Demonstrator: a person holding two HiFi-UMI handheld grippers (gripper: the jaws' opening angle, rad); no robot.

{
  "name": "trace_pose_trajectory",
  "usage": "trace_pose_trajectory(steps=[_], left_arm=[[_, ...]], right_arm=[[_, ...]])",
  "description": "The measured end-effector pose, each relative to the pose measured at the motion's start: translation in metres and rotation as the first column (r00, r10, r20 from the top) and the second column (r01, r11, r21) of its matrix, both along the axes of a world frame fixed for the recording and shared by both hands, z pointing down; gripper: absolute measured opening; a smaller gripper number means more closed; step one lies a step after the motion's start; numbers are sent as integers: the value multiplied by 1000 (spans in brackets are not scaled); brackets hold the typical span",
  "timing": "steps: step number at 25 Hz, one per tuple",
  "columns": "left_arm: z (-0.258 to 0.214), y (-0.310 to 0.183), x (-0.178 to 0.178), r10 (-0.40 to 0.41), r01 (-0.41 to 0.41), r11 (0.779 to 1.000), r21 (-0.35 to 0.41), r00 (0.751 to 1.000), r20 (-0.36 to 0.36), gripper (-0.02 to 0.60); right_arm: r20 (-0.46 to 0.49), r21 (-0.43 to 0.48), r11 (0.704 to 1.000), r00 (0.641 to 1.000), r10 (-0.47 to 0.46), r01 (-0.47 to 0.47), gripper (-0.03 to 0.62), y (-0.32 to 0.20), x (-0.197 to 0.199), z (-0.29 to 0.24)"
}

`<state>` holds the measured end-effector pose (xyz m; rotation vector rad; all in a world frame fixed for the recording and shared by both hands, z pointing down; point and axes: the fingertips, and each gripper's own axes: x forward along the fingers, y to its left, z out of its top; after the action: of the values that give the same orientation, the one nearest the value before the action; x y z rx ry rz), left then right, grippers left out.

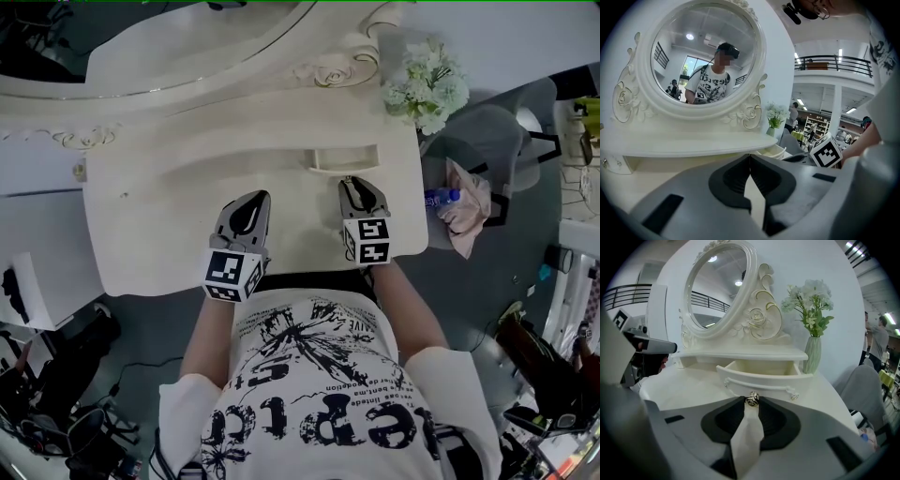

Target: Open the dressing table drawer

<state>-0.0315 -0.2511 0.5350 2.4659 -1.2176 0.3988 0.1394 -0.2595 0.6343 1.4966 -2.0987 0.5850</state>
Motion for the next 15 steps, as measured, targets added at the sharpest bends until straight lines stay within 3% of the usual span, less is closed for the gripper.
trace_pose_trajectory(steps=[15], left_arm=[[-5,12,4,-17,17,1000,-1,1000,9,20]], right_arm=[[39,-3,1000,999,-1,1,107,13,2,2]])
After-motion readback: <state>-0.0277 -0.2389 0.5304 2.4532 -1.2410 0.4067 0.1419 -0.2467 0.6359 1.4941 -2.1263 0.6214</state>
